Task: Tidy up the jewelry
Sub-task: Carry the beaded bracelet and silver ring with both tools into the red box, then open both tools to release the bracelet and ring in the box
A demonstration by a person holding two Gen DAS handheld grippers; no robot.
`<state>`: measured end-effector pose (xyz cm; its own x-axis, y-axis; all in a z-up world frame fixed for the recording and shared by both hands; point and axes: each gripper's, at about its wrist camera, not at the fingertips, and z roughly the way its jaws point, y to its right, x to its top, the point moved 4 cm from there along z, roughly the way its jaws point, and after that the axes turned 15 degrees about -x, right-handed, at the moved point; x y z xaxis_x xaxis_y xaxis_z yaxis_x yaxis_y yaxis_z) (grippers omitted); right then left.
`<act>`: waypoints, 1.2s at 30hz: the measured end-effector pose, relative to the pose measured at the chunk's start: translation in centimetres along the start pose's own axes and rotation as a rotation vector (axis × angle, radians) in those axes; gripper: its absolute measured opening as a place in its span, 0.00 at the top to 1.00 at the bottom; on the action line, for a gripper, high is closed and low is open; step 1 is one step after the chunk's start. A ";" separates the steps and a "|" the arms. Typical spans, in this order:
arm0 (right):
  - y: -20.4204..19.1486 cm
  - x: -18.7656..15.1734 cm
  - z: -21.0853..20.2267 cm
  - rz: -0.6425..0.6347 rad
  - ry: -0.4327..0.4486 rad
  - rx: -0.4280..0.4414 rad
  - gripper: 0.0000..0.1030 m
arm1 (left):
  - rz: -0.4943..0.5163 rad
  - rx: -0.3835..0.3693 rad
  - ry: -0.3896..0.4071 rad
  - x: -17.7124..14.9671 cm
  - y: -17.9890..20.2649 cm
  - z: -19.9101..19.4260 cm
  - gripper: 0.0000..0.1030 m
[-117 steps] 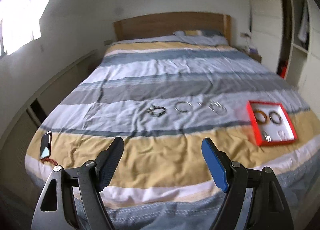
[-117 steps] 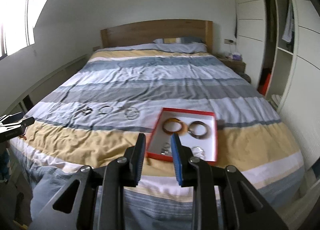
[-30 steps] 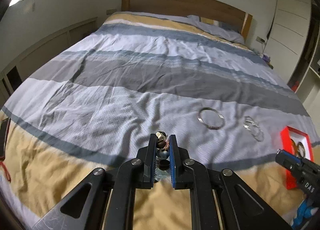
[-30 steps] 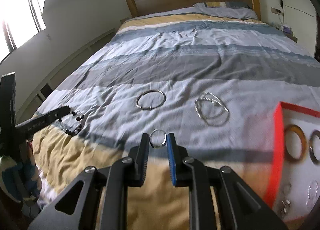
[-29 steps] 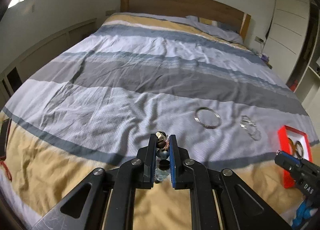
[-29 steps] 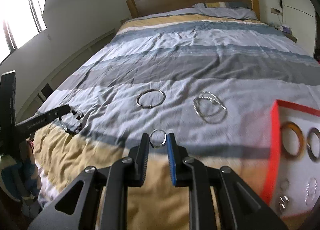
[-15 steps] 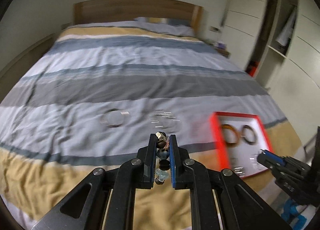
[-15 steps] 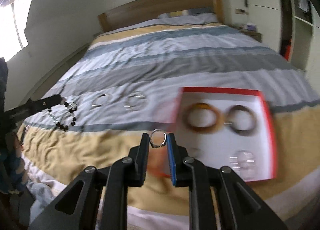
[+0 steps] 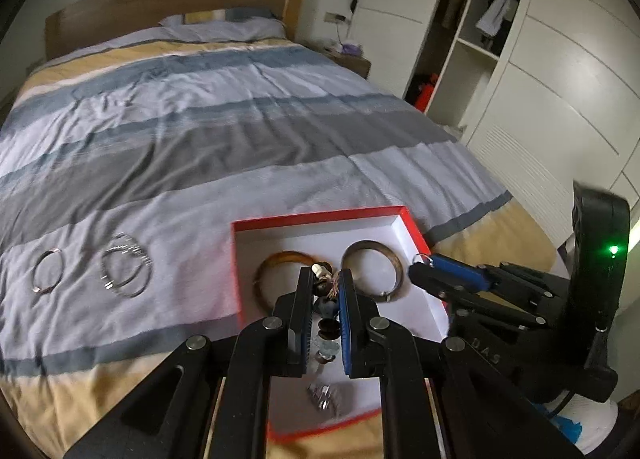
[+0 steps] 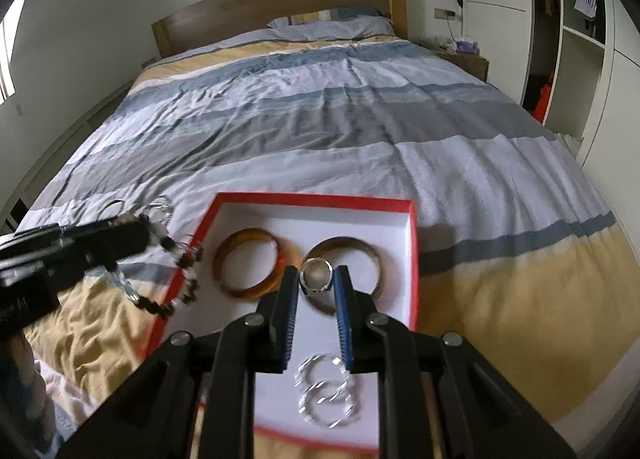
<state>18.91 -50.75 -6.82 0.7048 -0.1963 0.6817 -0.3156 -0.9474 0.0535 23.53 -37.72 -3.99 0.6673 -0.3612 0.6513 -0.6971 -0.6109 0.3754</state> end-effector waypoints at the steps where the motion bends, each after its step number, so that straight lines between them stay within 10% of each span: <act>1: 0.1 0.0 0.5 -0.002 -0.005 0.000 0.84 | -0.002 0.004 -0.008 0.3 -0.2 1.0 0.89; 20: -0.5 -1.5 7.6 -0.073 -0.100 -0.026 0.82 | -0.009 0.128 -0.157 -1.5 -6.4 9.7 0.88; 36: 1.8 -1.4 2.5 -0.025 -0.068 -0.062 0.73 | -0.013 0.067 -0.056 -0.3 -4.7 2.5 0.77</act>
<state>18.93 -52.80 -9.48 0.7536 -0.1916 0.6288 -0.3349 -0.9350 0.1165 27.27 -36.49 -7.64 0.6910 -0.3906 0.6083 -0.6704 -0.6611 0.3370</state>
